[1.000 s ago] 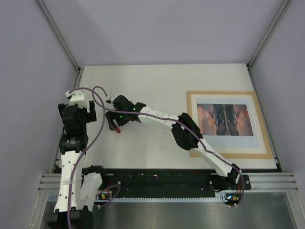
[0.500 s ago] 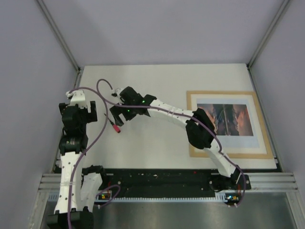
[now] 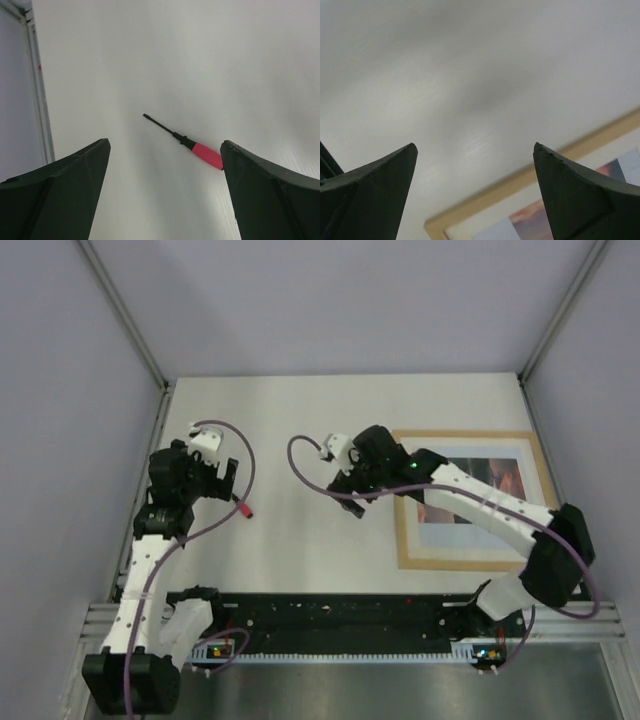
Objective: Take the photo out of the frame
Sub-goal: Place the screwdriver at the center of the board, then turn over the photo frame at the center of the board.
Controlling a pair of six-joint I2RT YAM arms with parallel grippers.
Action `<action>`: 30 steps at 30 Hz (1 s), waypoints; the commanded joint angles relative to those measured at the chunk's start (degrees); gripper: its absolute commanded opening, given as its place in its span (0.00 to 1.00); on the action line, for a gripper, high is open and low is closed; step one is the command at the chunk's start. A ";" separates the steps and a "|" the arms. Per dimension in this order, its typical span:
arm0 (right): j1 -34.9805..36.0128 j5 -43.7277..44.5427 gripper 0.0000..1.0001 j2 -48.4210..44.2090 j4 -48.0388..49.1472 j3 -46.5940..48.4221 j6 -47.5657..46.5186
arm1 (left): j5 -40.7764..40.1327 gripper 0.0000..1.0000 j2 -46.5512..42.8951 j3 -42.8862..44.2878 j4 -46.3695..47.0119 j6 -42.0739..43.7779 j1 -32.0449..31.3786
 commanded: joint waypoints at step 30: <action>-3.78 -4.78 0.81 -33.02 -11.56 -39.53 -29.81 | 0.42 0.98 15.45 4.13 6.05 1.31 -17.86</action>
